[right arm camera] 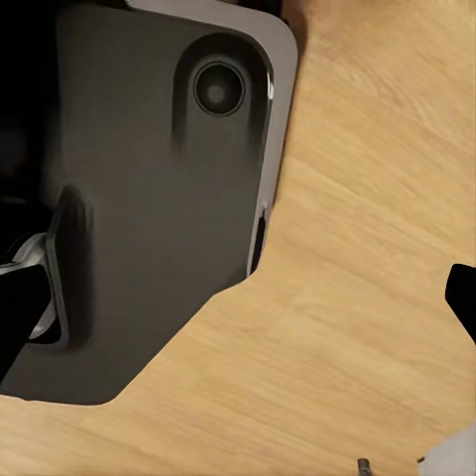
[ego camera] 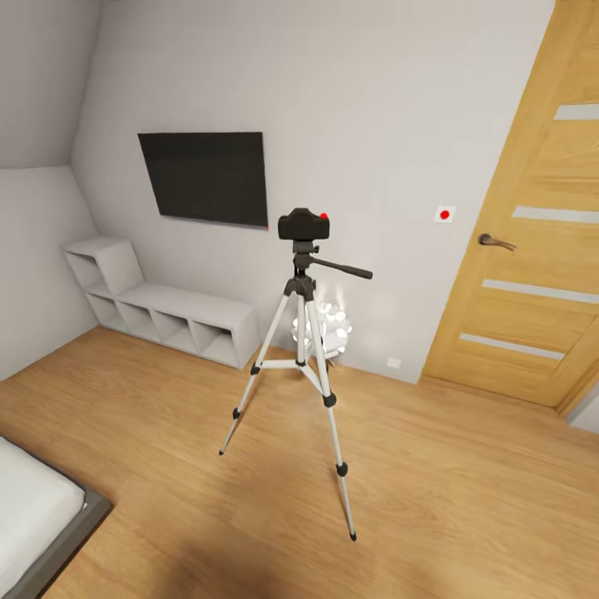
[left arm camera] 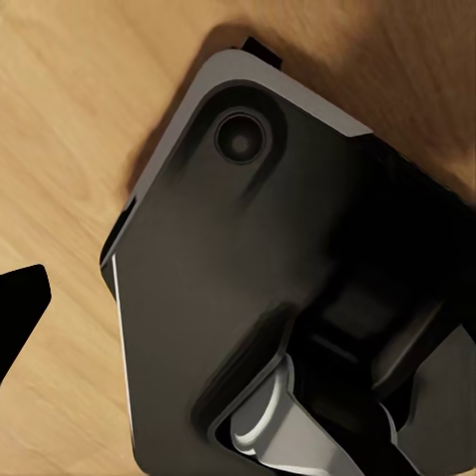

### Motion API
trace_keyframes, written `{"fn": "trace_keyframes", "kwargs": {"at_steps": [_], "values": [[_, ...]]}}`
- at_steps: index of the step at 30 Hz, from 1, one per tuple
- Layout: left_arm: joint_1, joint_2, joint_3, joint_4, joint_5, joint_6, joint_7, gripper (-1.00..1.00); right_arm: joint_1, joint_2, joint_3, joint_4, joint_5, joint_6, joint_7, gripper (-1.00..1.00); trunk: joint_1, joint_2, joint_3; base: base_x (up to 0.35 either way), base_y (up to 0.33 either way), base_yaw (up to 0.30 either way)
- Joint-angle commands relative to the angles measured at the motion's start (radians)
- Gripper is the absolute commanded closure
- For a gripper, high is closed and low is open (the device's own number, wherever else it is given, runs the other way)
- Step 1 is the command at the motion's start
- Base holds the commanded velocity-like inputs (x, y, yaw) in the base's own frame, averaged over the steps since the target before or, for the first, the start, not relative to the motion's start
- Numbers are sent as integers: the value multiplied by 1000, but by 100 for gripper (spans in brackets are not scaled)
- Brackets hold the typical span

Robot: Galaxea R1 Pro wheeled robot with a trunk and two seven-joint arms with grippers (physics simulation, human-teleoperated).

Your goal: Attach the digital camera to the camera tripod in the bedroom.

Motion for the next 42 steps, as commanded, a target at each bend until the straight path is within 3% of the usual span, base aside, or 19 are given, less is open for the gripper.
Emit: {"fn": "trace_keyframes", "kwargs": {"at_steps": [1, 42], "values": [[-1, 0, -8, 0, 8, 4, 2, -100, -1, 0, 6, 1, -1, 1, 4, -100, 1, -2, 0, 0, 0, 0], [-1, 0, -8, -1, 0, 4, -35, -100, -1, 1, 6, 2, -3, 1, -2, -100, 1, -2, 66, 0, 0, 0]]}}
